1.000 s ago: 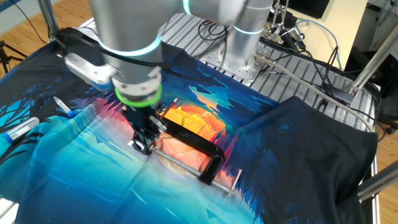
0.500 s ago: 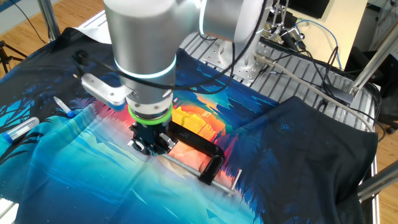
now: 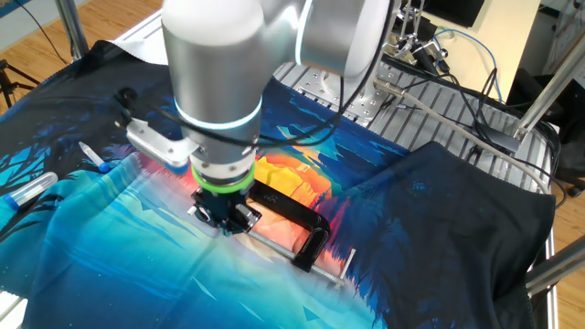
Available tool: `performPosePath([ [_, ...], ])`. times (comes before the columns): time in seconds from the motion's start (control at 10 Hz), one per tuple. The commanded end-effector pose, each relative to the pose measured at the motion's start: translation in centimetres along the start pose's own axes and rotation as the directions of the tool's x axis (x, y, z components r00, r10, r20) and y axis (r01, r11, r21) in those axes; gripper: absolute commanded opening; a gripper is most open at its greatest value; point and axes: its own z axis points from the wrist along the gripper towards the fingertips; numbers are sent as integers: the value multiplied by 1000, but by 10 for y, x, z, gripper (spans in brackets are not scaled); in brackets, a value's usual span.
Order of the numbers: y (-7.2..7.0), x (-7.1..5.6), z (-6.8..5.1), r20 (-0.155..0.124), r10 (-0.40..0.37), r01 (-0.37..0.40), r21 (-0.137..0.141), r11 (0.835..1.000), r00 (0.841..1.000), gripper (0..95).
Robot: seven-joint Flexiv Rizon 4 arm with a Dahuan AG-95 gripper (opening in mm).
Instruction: Sharpen the pencil with a pencil sharpener
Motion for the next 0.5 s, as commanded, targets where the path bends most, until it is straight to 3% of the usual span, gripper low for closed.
performPosePath([
  [0.1, -1, 2, 0, -6, -5, 5, 14, 1000, 1000, 0],
  [0.5, -1, 4, 2, -5, -13, 13, 14, 1000, 1000, 0],
])
